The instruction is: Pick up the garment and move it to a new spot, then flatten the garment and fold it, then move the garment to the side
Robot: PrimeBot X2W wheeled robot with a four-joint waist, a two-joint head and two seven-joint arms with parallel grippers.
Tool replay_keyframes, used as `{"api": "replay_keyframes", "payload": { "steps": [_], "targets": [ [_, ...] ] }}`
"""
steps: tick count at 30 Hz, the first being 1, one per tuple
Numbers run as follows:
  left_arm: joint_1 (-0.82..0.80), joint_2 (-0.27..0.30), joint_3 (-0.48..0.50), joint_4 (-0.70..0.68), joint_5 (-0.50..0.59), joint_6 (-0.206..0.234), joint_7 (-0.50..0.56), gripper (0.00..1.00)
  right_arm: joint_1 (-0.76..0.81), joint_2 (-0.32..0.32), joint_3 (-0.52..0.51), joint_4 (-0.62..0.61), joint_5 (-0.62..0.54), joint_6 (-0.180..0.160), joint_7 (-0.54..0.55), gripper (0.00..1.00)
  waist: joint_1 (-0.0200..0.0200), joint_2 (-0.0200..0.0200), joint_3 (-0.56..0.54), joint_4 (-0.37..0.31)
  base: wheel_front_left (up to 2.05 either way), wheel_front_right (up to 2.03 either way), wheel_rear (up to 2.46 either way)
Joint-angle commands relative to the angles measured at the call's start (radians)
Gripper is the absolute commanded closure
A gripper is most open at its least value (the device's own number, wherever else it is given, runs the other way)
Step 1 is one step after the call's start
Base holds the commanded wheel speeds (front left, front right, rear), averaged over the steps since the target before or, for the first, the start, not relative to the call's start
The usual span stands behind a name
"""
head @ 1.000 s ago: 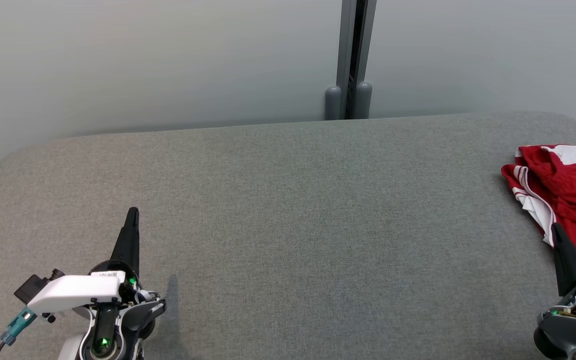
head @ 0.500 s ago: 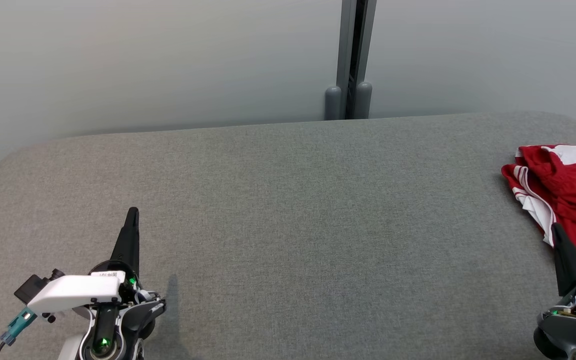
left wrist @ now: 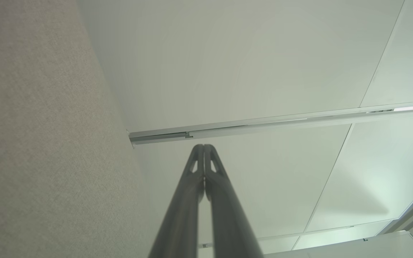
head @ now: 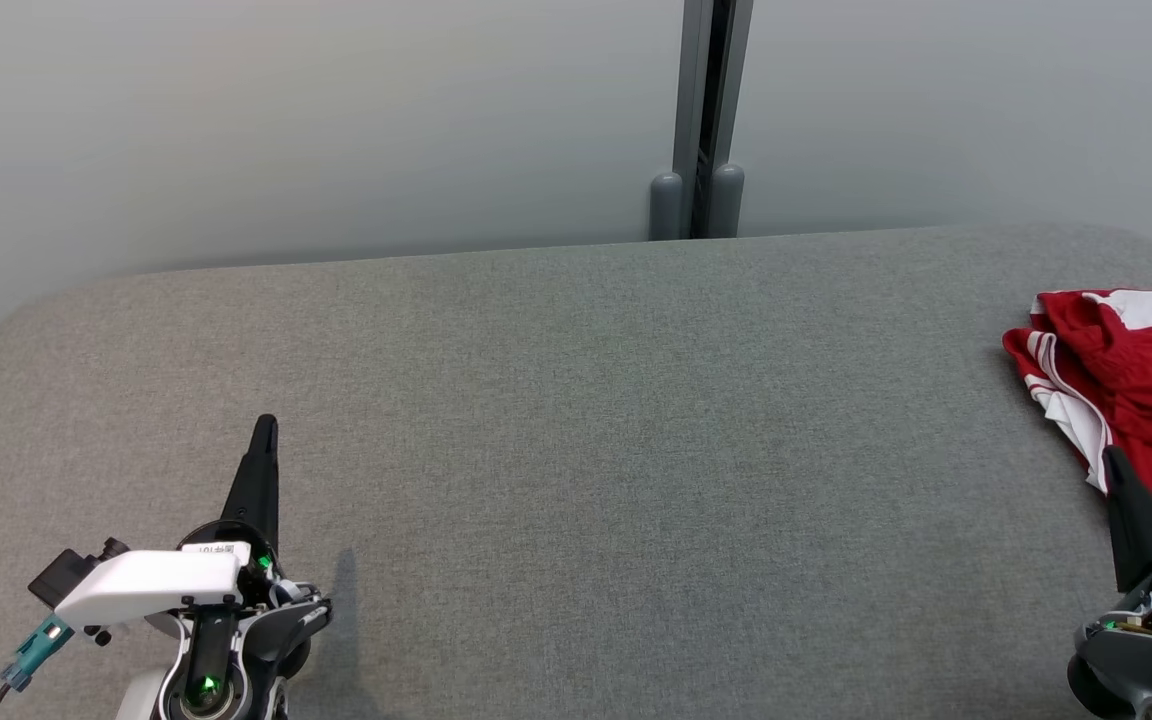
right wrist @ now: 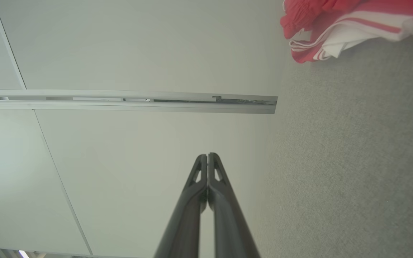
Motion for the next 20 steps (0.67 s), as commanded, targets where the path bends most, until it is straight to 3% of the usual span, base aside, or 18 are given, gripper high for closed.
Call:
{"api": "replay_keyframes", "payload": {
  "steps": [1, 20],
  "targets": [
    [-0.018, 0.003, 0.004, 0.001, 0.0, -0.003, 0.002, 1.0, -0.01, -0.01, 0.0, 0.002, 0.005, 0.0, 0.002, 1.0, 0.0, -0.0001, 0.0, 0.0, 0.0, 0.0, 0.0],
    [-0.018, 0.003, 0.003, 0.001, -0.002, -0.003, 0.001, 1.0, -0.01, -0.01, 0.0, 0.002, 0.005, 0.0, 0.002, 1.0, 0.0, -0.0001, 0.0, 0.0, 0.0, 0.0, 0.0]
  ]
}}
